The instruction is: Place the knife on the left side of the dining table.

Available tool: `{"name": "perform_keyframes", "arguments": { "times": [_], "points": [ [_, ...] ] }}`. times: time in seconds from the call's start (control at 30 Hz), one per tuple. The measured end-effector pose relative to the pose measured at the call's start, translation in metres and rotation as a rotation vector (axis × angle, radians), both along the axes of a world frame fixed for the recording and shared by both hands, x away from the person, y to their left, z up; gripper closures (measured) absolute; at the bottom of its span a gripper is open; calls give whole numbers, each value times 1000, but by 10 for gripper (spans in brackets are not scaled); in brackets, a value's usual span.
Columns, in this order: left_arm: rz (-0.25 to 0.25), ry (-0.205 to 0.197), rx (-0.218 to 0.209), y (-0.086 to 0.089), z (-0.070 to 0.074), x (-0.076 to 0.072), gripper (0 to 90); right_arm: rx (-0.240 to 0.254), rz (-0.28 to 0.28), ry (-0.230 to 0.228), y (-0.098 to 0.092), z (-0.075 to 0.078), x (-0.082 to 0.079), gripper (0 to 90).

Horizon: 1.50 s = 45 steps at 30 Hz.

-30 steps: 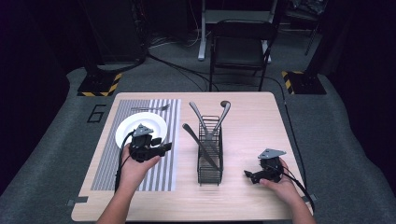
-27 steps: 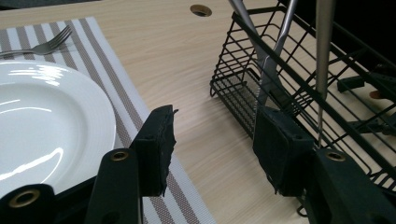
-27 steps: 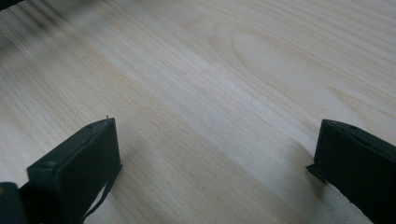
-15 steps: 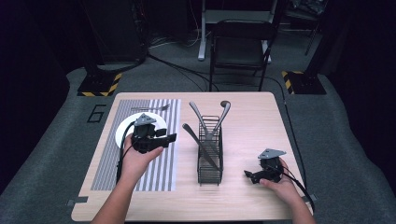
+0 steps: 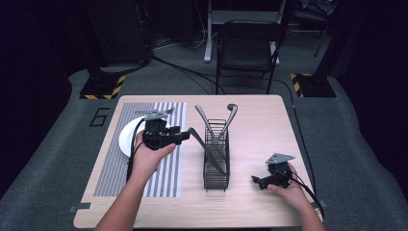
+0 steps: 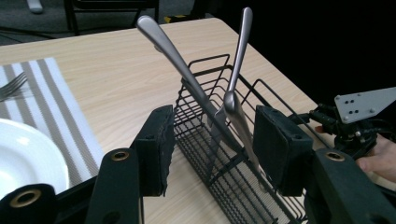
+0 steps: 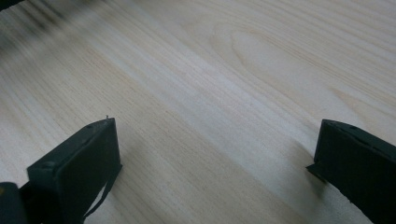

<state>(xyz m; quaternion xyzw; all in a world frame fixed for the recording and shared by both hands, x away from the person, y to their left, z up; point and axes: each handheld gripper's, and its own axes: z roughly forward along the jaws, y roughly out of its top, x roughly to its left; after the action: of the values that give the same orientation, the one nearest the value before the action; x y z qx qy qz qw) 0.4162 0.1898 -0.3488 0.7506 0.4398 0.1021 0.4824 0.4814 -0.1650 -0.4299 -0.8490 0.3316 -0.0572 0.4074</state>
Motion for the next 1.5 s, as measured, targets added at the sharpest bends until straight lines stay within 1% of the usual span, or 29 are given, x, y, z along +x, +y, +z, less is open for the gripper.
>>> {"name": "perform_keyframes", "arguments": {
  "times": [0.03,0.13,0.2,0.3,0.33,0.47,0.53,0.57,0.63,0.67,0.73,0.8,0.83,0.93,0.97,1.0,1.07,1.13,1.4,1.47,1.5],
  "points": [
    [0,5,-11,-2,-1,1,484,1,0,1,0,0,0,0],
    [-8,6,2,-9,-2,6,482,0,0,0,0,0,0,0],
    [-11,9,-6,-14,-3,8,483,0,0,0,0,0,0,0],
    [-10,23,-2,-19,-5,11,486,0,0,0,0,0,0,0],
    [-17,21,1,-20,-6,13,490,0,0,0,0,0,0,0],
    [-16,26,-2,-26,-9,16,502,1,0,0,0,0,0,0],
    [-15,27,-6,-28,-10,16,524,0,0,0,0,0,0,0],
    [-19,28,1,-30,-10,16,548,0,0,1,0,0,0,0],
    [-17,28,1,-30,-10,17,567,0,0,0,0,0,0,0],
    [-12,32,-9,-31,-11,17,578,0,0,0,0,0,0,0],
    [-12,33,-14,-31,-11,17,590,0,0,1,0,0,0,0],
    [-11,38,-18,-32,-10,16,660,1,0,0,0,0,0,0],
    [-15,31,-20,-32,-10,15,660,1,0,0,0,0,0,0],
    [-2,19,10,-32,-8,13,717,1,0,1,0,0,0,0],
    [-6,21,13,-31,-8,13,737,1,1,1,0,0,0,0],
    [-6,23,8,-32,-7,12,742,0,0,0,0,0,0,0],
    [-13,16,11,-32,-6,11,748,0,0,0,0,0,0,0],
    [-18,16,0,-33,-5,9,756,1,0,0,0,0,0,0],
    [-77,-18,-4,-42,4,0,783,0,0,0,0,0,0,0],
    [-91,-21,-10,-45,6,-2,792,1,0,0,0,0,0,0],
    [-93,-17,-17,-47,7,-2,797,1,0,0,0,0,0,0]
  ]
}}
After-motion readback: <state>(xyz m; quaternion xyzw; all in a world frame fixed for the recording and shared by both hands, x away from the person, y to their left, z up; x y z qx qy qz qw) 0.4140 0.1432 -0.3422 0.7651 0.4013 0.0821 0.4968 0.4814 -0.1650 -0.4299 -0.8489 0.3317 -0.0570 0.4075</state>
